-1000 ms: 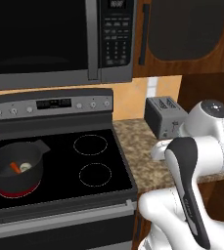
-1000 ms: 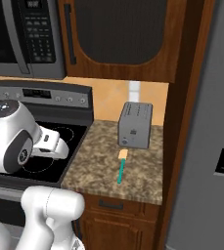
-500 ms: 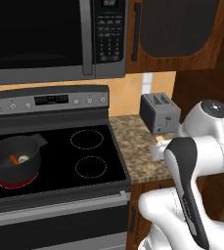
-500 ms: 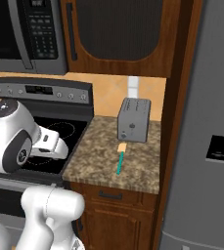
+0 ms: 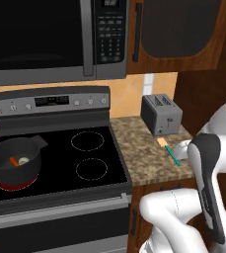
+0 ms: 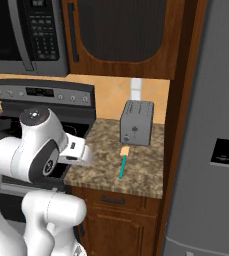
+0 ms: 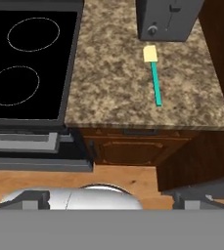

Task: Put the carrot and mushroom in the pot. Retrieve the spatula and lightly stir the vegetables in the pot.

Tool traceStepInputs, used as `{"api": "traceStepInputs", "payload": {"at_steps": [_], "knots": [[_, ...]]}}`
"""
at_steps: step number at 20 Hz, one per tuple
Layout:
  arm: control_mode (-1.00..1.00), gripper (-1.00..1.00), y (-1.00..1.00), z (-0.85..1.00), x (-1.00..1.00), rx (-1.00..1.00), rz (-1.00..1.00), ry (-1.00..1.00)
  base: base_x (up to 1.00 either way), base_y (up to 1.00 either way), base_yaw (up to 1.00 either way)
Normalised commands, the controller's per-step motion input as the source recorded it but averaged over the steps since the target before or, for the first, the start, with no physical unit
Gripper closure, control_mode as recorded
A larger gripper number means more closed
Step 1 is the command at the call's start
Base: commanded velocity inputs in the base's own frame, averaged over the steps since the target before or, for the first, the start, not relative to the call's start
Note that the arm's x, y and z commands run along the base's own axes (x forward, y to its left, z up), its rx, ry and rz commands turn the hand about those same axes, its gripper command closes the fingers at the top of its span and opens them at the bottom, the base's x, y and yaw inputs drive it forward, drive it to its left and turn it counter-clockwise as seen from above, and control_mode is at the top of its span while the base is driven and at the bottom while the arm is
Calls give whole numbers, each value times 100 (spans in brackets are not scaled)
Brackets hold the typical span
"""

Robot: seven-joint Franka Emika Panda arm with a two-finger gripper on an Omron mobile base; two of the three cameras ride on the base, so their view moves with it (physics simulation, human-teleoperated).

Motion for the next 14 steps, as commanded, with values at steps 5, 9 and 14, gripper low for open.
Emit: {"api": "traceStepInputs", "payload": {"at_steps": [5, 9, 14], "knots": [[-100, -100, -51, -40, 19, 0, 0, -2, 0, 0, 0], [-100, -100, -50, -50, 23, 0, 1, 0, 0, 0, 0], [-100, -100, -26, -39, 34, 0, 1, 0, 0, 0, 0]]}}
